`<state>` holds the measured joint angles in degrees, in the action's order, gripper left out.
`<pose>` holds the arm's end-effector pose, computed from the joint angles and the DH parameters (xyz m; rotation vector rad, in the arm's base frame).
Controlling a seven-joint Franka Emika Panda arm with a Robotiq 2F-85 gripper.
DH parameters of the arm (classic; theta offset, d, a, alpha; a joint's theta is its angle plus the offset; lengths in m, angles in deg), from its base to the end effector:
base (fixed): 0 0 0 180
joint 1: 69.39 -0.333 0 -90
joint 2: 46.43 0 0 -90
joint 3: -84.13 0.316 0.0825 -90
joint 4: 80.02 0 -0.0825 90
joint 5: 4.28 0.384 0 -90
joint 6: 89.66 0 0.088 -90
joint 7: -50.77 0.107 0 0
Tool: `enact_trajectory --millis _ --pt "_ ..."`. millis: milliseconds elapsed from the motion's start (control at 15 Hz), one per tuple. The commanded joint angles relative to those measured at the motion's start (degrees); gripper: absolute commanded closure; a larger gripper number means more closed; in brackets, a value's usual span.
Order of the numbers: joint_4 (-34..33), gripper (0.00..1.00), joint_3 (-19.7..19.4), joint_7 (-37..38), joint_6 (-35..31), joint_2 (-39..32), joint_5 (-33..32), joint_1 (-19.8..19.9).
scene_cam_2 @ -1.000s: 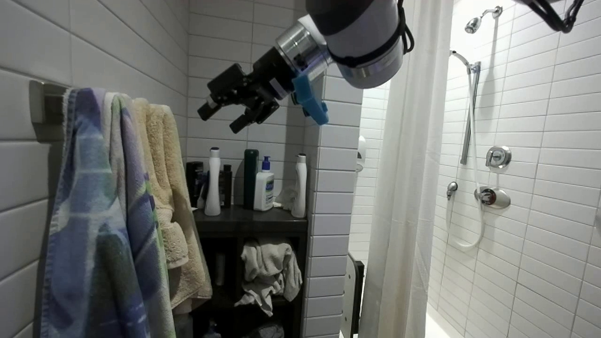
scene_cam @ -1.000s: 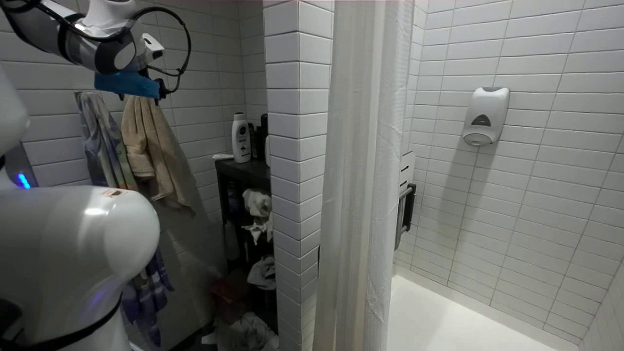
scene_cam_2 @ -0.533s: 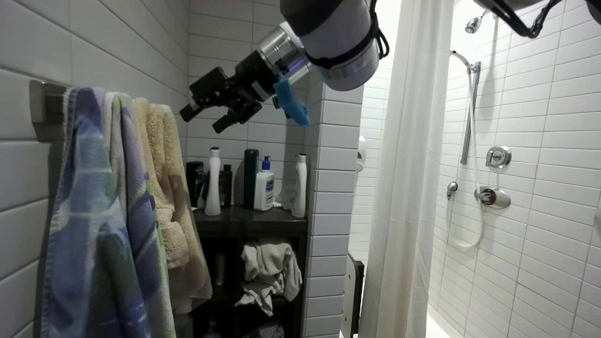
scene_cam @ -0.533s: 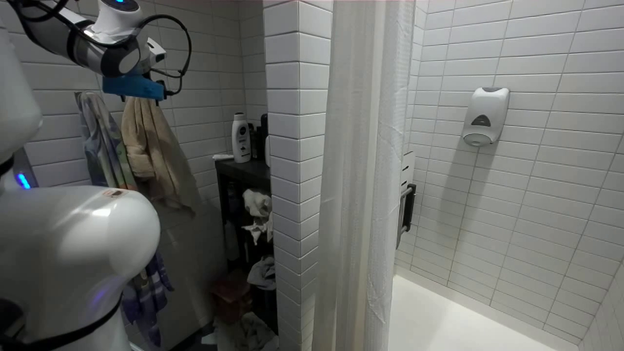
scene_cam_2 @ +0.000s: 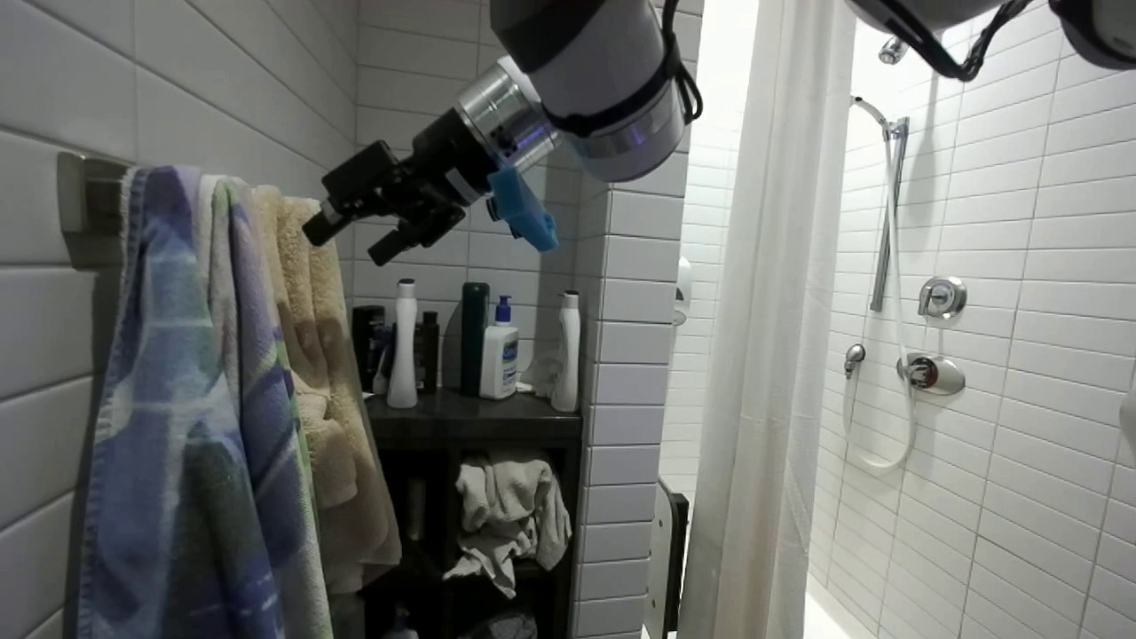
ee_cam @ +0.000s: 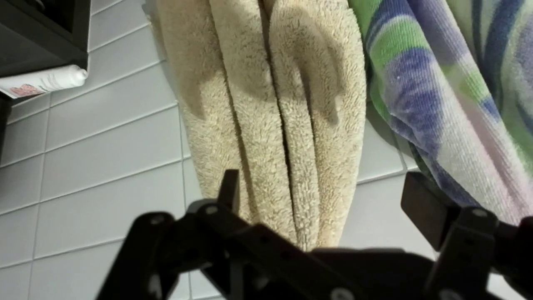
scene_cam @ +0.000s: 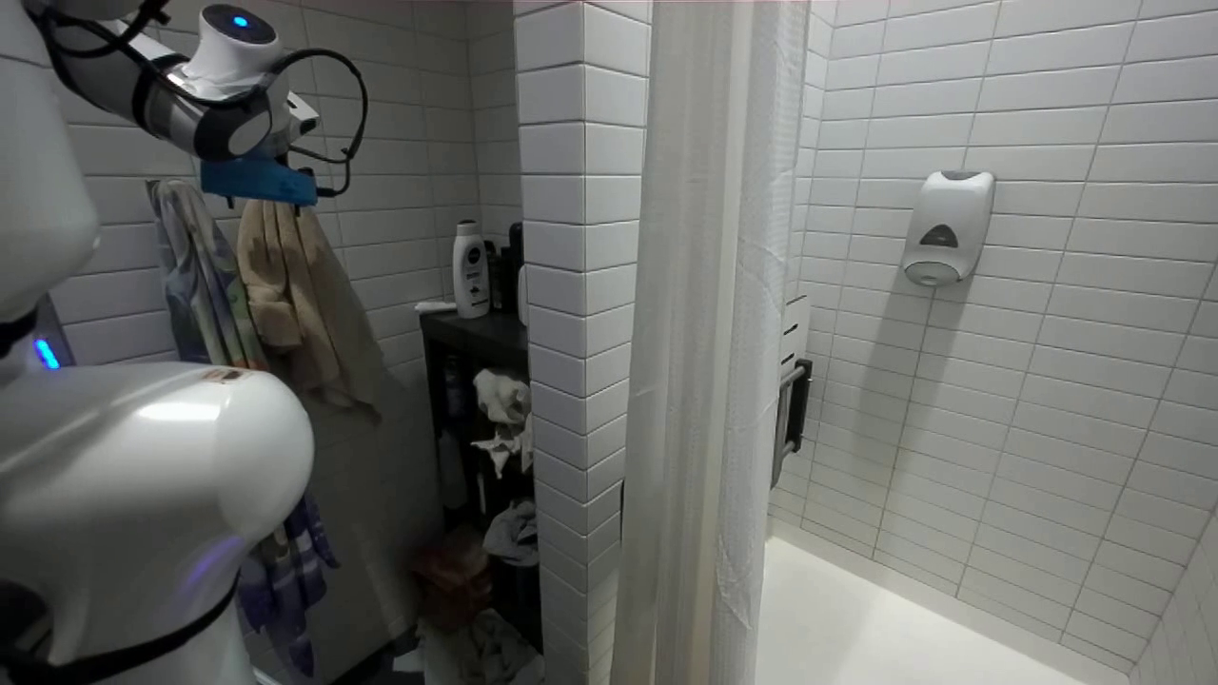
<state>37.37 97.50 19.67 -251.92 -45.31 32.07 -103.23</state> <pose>0.4231 0.4137 0.5344 -2.2509 -1.0063 -0.9238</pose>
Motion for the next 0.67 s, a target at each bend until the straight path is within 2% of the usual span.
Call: enact_trajectory --millis 0,600 --pt "-1.73 0.00 -0.08 -2.99 1.34 -1.57 1.65 -0.09" --pt "-5.26 0.00 0.07 -5.59 0.71 -4.50 1.01 0.07"
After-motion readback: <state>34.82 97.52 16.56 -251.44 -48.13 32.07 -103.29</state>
